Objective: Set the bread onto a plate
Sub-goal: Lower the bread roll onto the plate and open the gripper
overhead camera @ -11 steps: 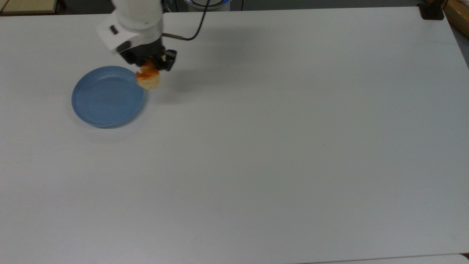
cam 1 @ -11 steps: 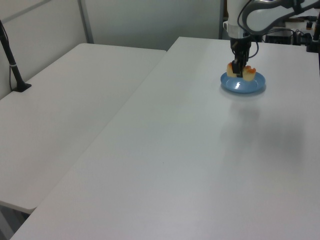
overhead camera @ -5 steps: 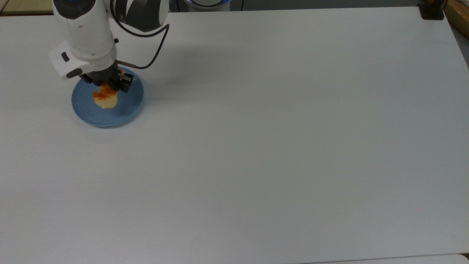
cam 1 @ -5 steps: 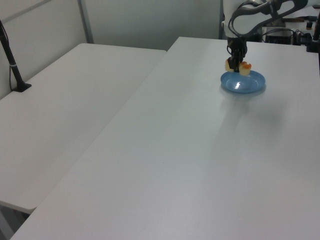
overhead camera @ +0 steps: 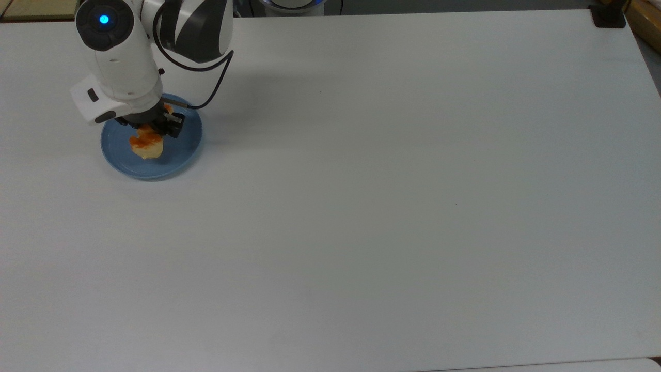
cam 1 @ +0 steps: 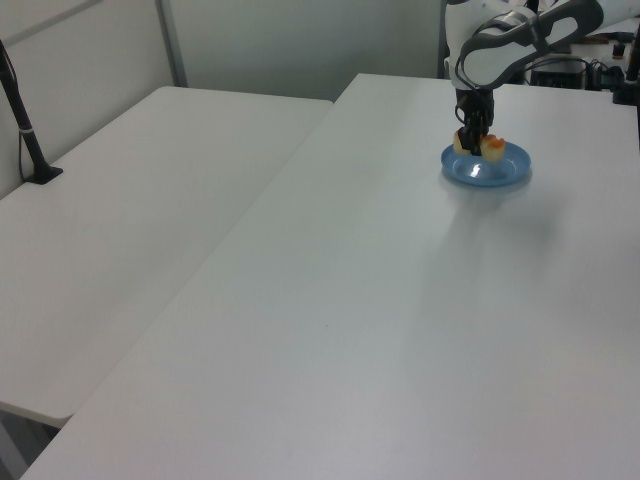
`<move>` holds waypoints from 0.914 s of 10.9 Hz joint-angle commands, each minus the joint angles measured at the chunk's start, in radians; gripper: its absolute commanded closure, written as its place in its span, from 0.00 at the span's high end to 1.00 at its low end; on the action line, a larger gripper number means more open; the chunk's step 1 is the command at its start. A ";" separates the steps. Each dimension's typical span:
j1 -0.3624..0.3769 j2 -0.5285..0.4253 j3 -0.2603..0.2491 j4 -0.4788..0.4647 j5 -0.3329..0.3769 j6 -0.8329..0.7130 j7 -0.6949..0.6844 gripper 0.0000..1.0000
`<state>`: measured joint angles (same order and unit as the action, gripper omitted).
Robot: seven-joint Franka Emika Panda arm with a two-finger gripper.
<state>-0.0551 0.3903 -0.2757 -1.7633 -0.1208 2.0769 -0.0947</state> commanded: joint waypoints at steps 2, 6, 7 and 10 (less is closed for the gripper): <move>0.000 0.024 -0.017 -0.024 0.009 0.061 -0.028 0.79; -0.003 0.001 -0.019 -0.031 0.010 0.054 -0.051 1.00; -0.005 -0.033 -0.019 -0.031 0.016 0.048 -0.045 1.00; 0.003 -0.132 -0.017 -0.003 0.039 0.000 -0.040 1.00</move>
<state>-0.0643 0.3633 -0.2867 -1.7576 -0.1204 2.1128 -0.1153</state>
